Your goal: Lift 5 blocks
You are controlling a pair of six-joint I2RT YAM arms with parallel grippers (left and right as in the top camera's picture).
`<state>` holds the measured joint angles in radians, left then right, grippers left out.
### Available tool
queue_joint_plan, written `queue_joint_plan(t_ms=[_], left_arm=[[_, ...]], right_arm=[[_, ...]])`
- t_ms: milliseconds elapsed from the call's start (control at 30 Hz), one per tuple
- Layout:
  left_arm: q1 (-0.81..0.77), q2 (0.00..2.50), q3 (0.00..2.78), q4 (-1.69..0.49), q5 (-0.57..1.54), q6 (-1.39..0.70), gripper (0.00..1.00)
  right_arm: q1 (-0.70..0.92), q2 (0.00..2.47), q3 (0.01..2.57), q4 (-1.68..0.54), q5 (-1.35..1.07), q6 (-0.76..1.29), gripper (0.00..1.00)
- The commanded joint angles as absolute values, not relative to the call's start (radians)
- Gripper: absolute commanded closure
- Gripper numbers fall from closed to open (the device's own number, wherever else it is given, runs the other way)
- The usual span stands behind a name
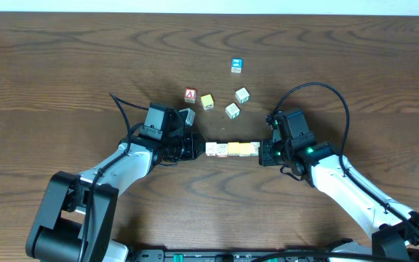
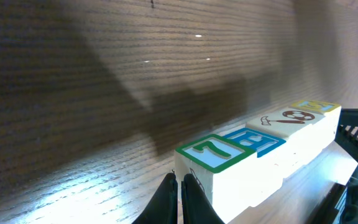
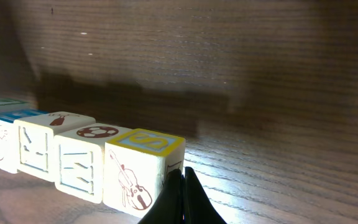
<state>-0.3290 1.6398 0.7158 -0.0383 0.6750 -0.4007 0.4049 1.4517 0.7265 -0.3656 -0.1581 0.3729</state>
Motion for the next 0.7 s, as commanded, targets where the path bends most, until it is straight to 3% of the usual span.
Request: queue_joint_plan(t_ms=[0,667], left_arm=[[-0.373,1.612,0.758,-0.019,0.853,-0.417,0.93],[-0.373,1.612,0.758,-0.017,0.853,-0.417,0.93]], right_arm=[[0.446,1.432,0.772,-0.342,-0.386,0.373,0.99],[0.446,1.432,0.810,-0.372,-0.386,0.373,0.99]])
